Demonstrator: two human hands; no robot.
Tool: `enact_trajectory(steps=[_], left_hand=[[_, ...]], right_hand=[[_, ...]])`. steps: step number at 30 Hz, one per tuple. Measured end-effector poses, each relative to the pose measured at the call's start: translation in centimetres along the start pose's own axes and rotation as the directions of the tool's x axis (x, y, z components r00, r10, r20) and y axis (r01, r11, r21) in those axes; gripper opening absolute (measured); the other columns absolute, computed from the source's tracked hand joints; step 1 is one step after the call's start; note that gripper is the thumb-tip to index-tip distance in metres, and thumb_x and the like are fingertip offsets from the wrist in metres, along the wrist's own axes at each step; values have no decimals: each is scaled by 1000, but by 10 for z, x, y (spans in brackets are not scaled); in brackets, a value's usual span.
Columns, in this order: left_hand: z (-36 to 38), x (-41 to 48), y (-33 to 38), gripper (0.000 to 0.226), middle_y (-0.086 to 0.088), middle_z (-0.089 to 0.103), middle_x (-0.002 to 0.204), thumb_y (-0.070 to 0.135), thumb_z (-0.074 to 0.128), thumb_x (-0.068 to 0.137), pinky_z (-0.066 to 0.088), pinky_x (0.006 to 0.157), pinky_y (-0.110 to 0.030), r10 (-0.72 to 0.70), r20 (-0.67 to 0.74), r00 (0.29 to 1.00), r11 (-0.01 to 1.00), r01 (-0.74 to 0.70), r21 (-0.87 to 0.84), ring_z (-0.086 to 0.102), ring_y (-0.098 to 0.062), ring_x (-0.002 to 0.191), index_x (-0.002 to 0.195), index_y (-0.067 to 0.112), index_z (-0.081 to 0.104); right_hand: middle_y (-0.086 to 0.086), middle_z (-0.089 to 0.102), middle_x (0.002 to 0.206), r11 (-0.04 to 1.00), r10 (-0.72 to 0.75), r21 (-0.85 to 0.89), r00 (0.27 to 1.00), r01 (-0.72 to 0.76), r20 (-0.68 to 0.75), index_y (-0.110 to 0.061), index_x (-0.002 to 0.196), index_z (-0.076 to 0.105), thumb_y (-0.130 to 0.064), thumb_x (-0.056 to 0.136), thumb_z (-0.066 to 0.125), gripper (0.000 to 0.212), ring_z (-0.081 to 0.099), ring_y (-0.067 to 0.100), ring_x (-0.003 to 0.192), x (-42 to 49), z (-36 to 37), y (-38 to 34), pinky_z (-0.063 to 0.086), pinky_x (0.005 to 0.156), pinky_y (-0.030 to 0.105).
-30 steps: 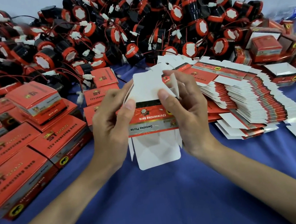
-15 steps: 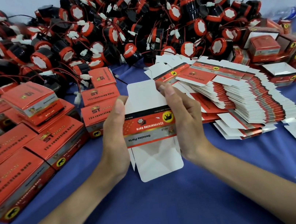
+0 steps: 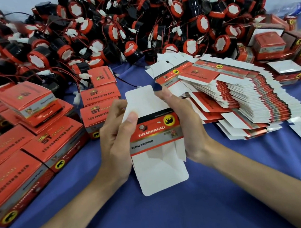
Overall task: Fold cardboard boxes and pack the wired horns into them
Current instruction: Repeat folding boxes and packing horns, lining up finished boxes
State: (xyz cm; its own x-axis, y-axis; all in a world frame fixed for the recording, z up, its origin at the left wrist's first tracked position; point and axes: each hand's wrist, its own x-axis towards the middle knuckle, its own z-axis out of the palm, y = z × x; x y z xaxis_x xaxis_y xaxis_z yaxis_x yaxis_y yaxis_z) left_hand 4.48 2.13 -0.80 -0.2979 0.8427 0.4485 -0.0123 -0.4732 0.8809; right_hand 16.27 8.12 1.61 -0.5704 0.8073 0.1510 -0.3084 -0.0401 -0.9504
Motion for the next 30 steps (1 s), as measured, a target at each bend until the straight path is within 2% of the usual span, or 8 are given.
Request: enact_trajectory(steps=[3,6,9,14,18,22,27,30], left_hand=[[-2,1,-6,28,-22,54,84,22,49,91,49,64,-32,-93,-93,991,995,90,-34,57,-26,73,92,-4,57],[-3,1,-11,37,-24,52,81,23,50,90,47,64,-36,-112,-145,983,993,105,-56,51,-30,74,88,-14,49],[-3,3,-11,39,-21,52,87,22,51,90,45,68,-41,-126,-177,976,988,108,-107,49,-33,77,87,-17,48],[-8,7,-11,19,-7,63,78,23,53,89,53,66,-30,-119,-312,943,988,80,-135,62,-20,73,81,7,59],[-9,10,-11,17,-6,65,76,23,55,86,54,64,-30,-146,-349,926,978,83,-189,63,-18,70,77,10,62],[-7,8,-12,18,3,59,66,18,51,89,48,57,-24,-67,-278,958,993,38,-110,56,-11,61,73,10,52],[-6,11,-9,34,6,44,57,20,52,87,39,55,-26,-123,-250,960,989,99,-107,41,-11,57,55,26,41],[-6,11,-10,35,3,45,58,23,54,86,40,57,-28,-161,-236,958,985,141,-96,44,-13,58,53,25,42]], right_hand=[[4,65,82,994,50,-104,995,-42,82,-14,87,65,-34,85,52,24,66,14,75,3,-4,2,52,68,24],[8,62,98,980,141,-160,980,-118,138,-16,97,64,-32,83,55,23,65,19,88,6,-7,2,52,80,33],[2,50,114,983,68,-169,998,-64,15,-24,109,65,-28,88,61,22,60,15,103,9,-6,5,50,93,38],[0,62,125,962,-163,-233,985,145,-60,-28,132,51,-24,89,55,43,58,18,117,4,0,18,49,98,33],[12,70,108,981,-86,-175,996,90,26,-31,110,65,-26,87,58,25,66,24,101,2,6,18,52,93,45],[30,61,92,966,-109,-244,992,89,-69,-8,92,61,-29,86,58,21,58,30,82,1,5,21,49,81,58],[33,54,85,962,-133,-254,985,102,-107,6,91,51,-30,87,56,36,53,27,78,1,6,21,48,75,55],[19,51,76,962,-162,-241,979,128,-127,3,83,48,-28,87,54,32,51,24,74,2,4,24,46,69,43]])
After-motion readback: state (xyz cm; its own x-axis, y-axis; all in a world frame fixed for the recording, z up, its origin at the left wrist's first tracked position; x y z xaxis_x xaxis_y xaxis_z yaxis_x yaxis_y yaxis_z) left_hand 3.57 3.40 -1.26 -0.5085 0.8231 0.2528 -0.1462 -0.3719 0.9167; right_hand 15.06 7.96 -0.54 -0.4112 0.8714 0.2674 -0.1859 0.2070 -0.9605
